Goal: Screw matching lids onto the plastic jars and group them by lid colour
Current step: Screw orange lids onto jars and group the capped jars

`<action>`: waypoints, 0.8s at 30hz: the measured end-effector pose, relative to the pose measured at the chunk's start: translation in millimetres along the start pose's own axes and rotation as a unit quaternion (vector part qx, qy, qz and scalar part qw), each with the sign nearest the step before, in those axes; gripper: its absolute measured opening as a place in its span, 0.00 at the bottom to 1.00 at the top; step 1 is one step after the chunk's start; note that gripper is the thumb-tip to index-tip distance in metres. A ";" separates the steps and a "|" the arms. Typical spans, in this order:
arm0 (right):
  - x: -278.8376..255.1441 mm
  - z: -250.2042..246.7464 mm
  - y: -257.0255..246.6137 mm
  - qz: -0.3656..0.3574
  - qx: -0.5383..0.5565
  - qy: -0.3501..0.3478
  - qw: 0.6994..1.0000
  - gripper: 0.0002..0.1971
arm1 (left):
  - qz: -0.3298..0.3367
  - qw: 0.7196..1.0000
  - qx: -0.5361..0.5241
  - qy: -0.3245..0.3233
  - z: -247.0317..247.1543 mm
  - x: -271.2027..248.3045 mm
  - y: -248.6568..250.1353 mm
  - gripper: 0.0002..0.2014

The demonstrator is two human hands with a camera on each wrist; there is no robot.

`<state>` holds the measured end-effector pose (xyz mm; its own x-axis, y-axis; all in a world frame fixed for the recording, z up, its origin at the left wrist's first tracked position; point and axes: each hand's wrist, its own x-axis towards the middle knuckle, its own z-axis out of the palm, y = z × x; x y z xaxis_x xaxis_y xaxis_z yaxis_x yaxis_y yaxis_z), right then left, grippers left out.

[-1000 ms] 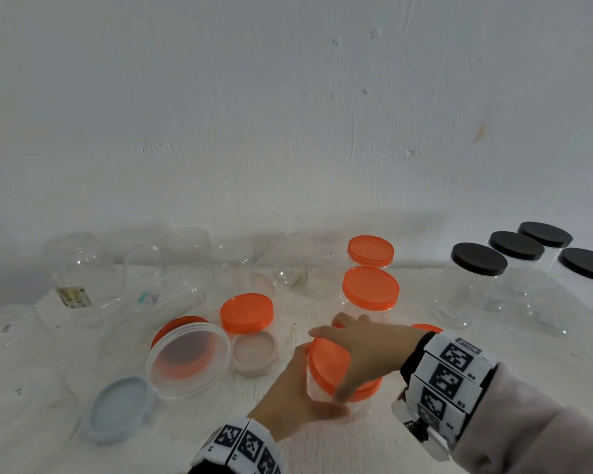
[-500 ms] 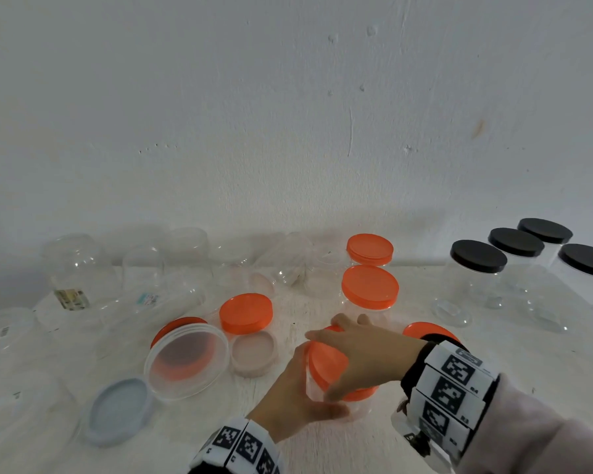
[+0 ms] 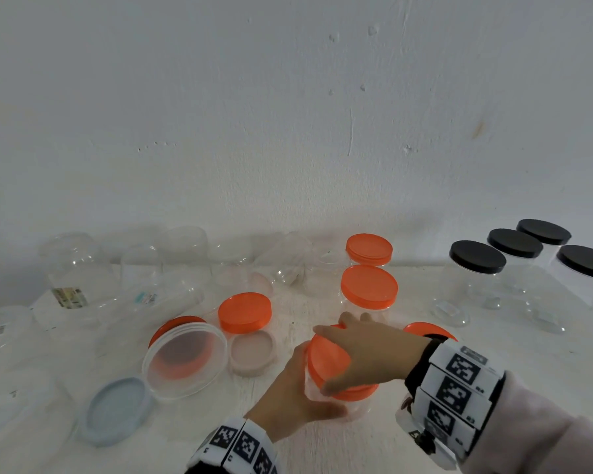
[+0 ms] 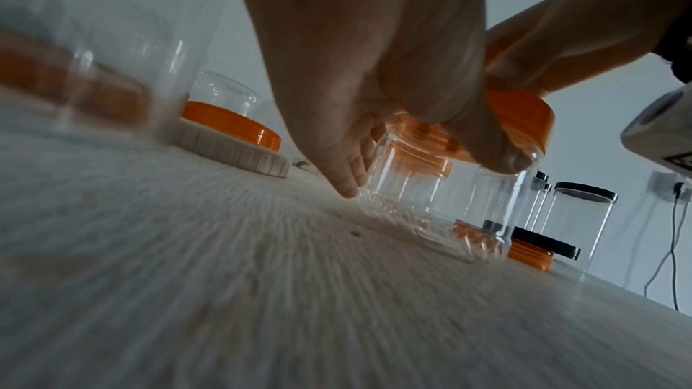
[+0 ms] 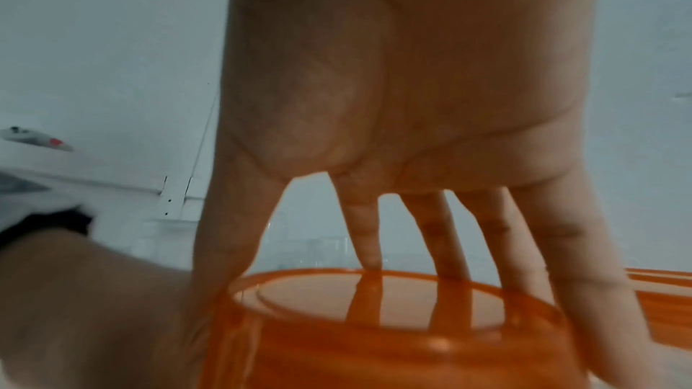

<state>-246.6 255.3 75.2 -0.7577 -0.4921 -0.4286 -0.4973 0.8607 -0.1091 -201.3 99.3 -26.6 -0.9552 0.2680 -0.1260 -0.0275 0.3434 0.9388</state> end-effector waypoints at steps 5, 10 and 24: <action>-2.2 15.0 -8.3 0.012 -0.035 0.060 0.998 0.45 | -0.011 1.000 0.010 0.005 0.4 -0.1 0.7 0.55; -8.4 21.9 -13.6 0.030 -0.053 0.100 0.993 0.45 | -0.014 1.000 0.008 0.009 0.2 -0.8 0.8 0.57; -7.2 48.7 -21.5 0.108 -0.004 0.180 0.978 0.43 | -0.018 1.000 0.002 0.005 -3.1 -4.1 1.5 0.52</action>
<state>-209.8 246.6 36.9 -0.9441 -0.3149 -0.0975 -0.3121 0.9491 -0.0430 -198.3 96.0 -23.7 -0.9564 0.2466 -0.1564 -0.0607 0.3562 0.9324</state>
